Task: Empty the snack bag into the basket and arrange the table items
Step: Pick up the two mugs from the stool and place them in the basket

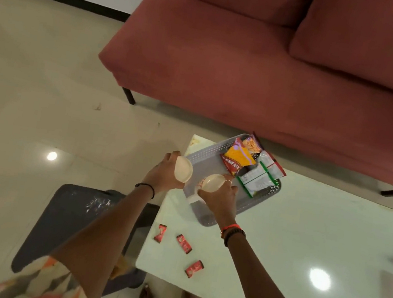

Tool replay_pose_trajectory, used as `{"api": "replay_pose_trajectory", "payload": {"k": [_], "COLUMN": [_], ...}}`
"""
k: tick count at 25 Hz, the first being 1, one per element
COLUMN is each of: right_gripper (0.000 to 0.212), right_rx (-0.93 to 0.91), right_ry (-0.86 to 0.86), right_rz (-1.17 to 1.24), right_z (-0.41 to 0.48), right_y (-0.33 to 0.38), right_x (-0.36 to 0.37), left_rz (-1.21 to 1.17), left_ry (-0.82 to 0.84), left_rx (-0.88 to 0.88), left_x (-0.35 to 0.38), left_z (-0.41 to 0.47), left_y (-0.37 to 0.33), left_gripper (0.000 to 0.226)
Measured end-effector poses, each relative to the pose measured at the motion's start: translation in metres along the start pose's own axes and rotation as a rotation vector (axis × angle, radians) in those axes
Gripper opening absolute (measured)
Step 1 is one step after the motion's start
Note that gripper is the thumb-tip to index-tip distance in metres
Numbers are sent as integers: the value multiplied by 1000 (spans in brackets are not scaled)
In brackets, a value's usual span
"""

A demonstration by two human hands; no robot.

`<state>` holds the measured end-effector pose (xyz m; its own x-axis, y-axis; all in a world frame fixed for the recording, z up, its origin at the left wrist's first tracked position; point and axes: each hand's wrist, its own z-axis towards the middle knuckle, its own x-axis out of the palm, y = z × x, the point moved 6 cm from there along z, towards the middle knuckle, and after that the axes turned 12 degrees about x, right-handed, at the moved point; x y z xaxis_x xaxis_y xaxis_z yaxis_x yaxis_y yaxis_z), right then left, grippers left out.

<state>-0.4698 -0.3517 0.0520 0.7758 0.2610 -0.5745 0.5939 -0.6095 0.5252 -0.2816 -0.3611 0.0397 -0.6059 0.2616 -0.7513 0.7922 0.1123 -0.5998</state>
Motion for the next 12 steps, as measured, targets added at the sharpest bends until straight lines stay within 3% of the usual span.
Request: {"api": "replay_pose_trajectory", "payload": {"k": [12], "right_gripper": [88], "right_rx": [136], "right_ry": [-61], "right_rz": [-36], "right_z": [105], "right_y": [-67], "right_x": [-18], "left_rz": [79], "left_ry": [142], "left_rx": [120], "left_x": [112], "left_z": [117], "left_y": [-22], "left_gripper": [98]}}
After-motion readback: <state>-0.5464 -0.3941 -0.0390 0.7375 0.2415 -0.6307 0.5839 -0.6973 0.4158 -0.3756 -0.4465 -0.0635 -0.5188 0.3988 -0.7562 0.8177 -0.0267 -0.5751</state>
